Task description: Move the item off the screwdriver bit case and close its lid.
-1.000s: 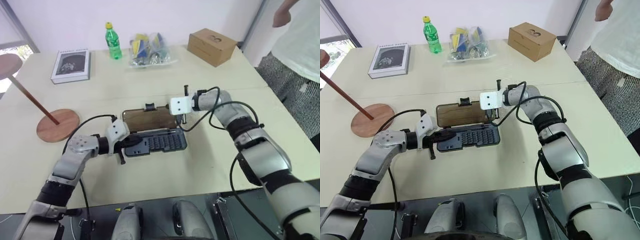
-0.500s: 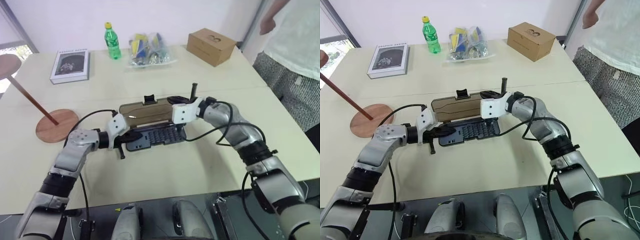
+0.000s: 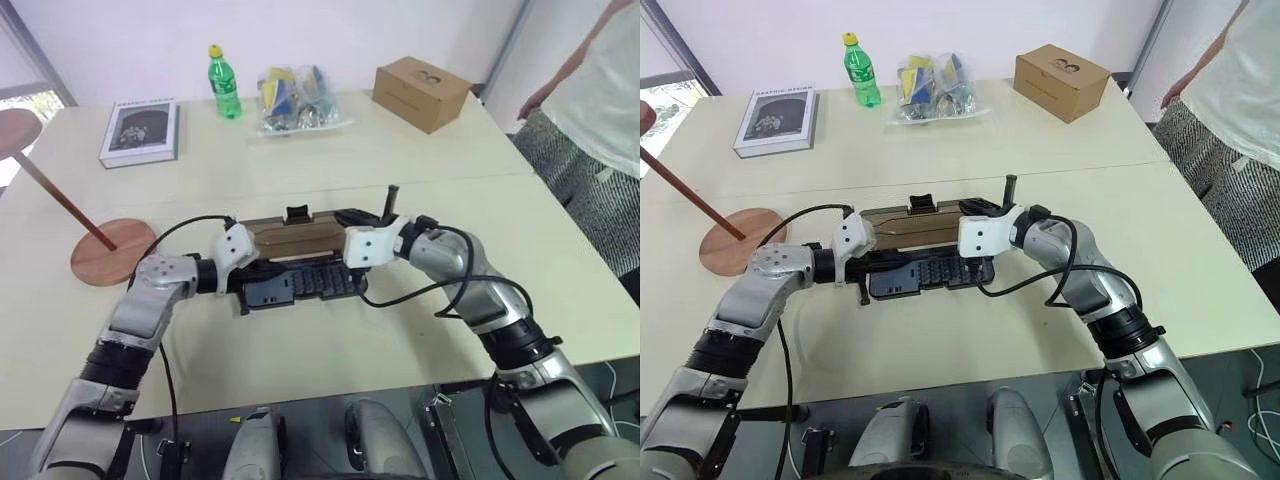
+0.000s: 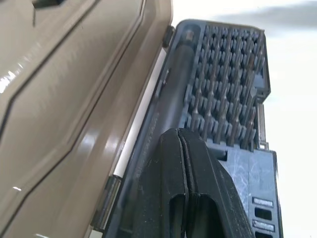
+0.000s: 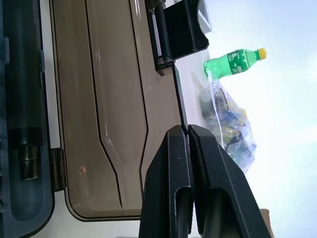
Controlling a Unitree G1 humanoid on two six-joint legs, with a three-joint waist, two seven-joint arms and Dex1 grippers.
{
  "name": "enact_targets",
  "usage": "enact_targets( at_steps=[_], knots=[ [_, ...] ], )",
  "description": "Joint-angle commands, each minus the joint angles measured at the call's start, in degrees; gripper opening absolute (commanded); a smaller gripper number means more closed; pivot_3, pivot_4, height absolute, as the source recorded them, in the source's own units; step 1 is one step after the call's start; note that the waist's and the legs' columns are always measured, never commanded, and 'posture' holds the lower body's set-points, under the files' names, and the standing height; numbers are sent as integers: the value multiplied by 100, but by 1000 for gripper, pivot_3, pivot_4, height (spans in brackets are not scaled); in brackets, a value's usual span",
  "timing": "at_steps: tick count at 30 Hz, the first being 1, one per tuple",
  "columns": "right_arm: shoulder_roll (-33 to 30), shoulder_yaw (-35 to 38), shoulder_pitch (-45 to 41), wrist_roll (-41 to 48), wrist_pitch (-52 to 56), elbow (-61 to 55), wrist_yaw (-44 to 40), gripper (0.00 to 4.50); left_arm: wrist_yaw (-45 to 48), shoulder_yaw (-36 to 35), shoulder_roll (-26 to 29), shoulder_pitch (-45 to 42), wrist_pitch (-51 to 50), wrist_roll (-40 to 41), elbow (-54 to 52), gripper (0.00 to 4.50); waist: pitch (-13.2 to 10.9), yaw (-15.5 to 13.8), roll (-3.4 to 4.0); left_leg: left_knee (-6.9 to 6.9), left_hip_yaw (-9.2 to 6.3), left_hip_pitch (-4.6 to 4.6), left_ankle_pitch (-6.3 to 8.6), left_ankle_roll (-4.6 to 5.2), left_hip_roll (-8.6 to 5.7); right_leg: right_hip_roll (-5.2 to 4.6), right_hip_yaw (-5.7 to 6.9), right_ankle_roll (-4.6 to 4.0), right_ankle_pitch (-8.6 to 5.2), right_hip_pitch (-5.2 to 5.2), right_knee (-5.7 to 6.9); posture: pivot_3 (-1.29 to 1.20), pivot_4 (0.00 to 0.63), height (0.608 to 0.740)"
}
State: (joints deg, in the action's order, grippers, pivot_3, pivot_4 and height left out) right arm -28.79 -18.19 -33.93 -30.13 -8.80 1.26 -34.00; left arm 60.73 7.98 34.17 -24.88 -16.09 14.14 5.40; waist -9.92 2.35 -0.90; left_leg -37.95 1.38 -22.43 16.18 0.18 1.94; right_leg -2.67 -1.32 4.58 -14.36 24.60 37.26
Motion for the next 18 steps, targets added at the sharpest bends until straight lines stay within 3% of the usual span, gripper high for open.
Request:
enact_targets(
  at_steps=[1, 10, 14, 18],
  knots=[
    [-11, 58, -71, 120, -38, -244, -30, 41, 89, -294, -45, -144, -349, 493, -487, 0, 0, -1, 0, 0, 0, 0, 0, 0, 0, 0, 0, 0, 0, 0, 0, 0, 150, 740],
    [-19, 70, -98, 138, -38, -147, -71, 41, 11, -1052, -34, -735, -2291, 2371, -1723, 0, -2, 11, -4, -4, -4, -1, 0, 0, 0, 1, 0, 1, 0, -2, 0, 0, 150, 740],
    [-25, 58, -143, 145, -62, -70, -80, 41, -250, -1339, -61, -1115, -2575, 2734, -1691, 0, -2, 3, -5, -4, -7, 1, 0, 0, 0, 3, 0, 1, 0, -3, 1, 0, 150, 740],
    [-9, 51, -195, 161, -63, -21, -79, 41, -777, -1545, -131, -1584, -2172, 2315, -953, 0, -3, 0, -7, -8, -8, 1, -1, -1, -1, 3, 2, 1, 0, -5, 1, 0, 150, 740]
  ],
)
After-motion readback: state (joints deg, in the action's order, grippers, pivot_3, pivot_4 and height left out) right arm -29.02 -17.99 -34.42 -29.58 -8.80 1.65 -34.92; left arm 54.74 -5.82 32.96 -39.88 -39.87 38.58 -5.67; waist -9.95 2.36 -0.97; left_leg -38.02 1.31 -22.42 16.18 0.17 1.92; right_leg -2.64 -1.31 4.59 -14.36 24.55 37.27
